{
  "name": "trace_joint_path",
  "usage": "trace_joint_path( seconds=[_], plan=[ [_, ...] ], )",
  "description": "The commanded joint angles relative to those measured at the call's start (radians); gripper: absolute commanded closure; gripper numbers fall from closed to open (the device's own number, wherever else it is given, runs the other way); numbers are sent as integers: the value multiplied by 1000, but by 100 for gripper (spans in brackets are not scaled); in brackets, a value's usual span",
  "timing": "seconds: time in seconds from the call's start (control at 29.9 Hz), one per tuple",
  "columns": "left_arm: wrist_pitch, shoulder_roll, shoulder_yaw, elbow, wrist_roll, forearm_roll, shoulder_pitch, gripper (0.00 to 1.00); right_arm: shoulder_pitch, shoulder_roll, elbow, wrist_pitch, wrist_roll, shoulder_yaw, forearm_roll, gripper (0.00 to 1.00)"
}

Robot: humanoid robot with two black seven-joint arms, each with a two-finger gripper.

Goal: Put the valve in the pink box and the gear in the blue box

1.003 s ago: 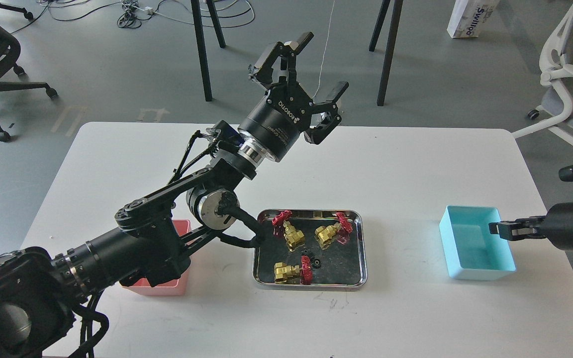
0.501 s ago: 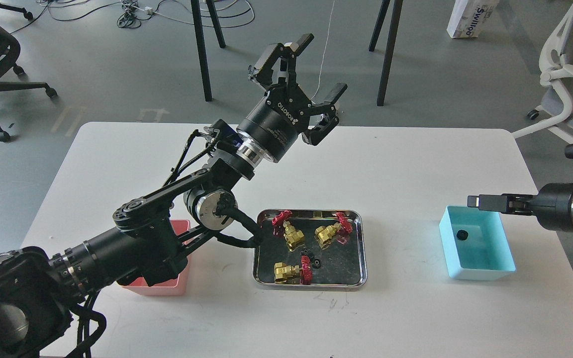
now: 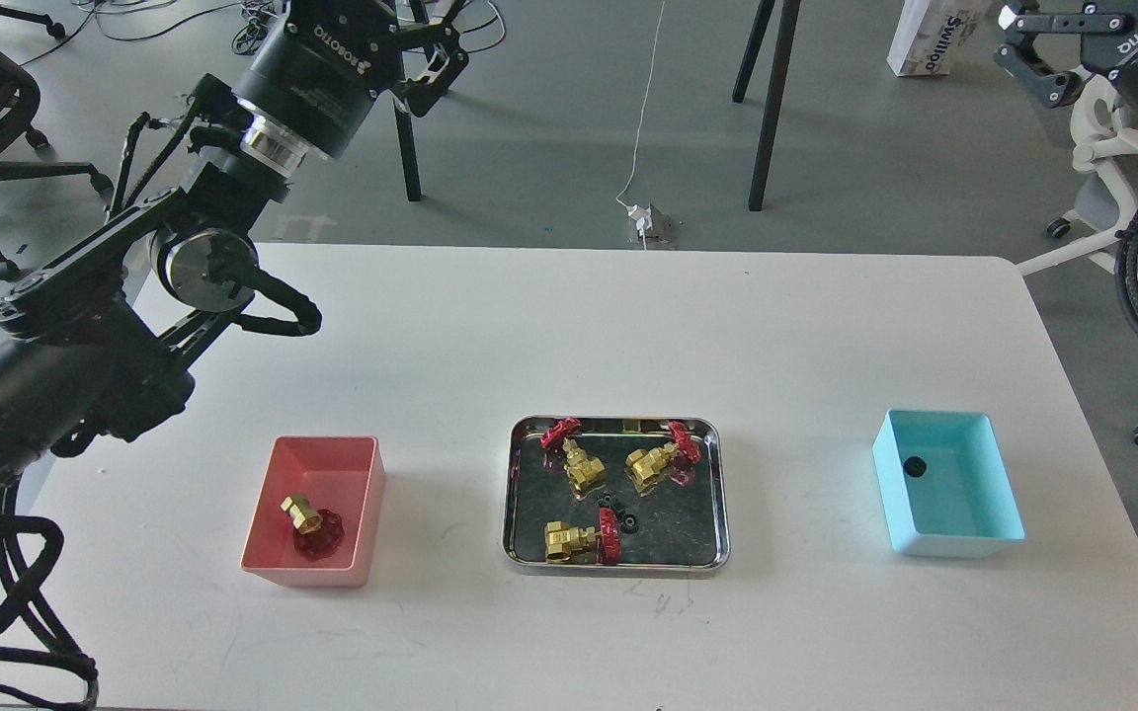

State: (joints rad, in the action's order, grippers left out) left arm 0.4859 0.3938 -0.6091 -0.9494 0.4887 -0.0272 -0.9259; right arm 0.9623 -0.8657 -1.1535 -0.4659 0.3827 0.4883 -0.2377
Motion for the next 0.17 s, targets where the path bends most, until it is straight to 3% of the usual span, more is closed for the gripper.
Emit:
trace_joint_path(
  seconds=[0.0, 0.13],
  plan=[
    [3, -9, -27, 29, 0, 64, 44, 1, -48, 72, 23, -23, 15, 13, -26, 1],
    [3, -50, -40, 29, 0, 66, 58, 1, -65, 79, 20, -23, 24, 15, -26, 1]
  ],
)
